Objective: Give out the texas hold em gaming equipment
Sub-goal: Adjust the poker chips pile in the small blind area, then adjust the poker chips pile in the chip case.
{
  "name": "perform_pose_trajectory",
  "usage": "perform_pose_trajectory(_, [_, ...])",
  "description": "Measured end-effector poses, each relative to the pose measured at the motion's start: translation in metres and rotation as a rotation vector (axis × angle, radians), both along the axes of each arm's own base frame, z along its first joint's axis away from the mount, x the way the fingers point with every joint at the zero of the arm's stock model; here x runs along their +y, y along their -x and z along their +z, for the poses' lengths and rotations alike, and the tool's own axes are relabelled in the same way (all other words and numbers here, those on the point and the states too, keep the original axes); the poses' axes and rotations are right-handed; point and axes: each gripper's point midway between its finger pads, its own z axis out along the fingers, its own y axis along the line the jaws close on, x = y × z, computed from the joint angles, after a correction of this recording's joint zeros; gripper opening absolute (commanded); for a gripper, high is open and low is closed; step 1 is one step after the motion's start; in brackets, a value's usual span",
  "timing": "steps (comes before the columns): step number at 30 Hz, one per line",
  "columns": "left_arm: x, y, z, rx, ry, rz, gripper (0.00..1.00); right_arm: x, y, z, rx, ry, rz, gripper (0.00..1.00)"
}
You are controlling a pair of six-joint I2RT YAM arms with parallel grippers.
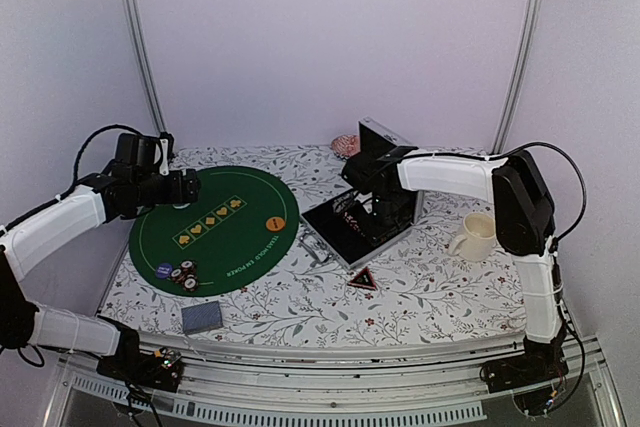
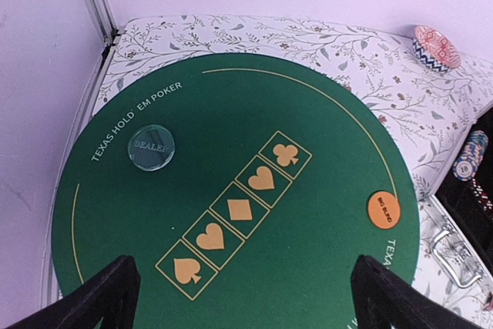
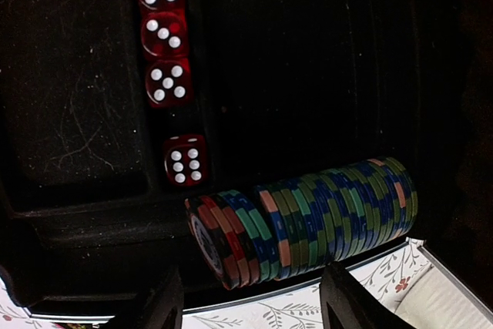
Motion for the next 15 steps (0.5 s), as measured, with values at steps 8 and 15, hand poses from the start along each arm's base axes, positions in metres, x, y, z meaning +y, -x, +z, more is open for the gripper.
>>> perform_pose_trajectory(8, [0.0001, 0.0005, -0.0019, 0.003, -0.002, -0.001, 0.98, -0.0025, 0.0003, -0.0034, 0.006, 0.023, 0.009, 0.49])
perform_pose_trajectory(15, [-0.0001, 0.0005, -0.0021, 0.003, -0.003, -0.003, 0.98, 0.0042, 0.0059, -0.0040, 0.014, 0.015, 0.026, 0.49])
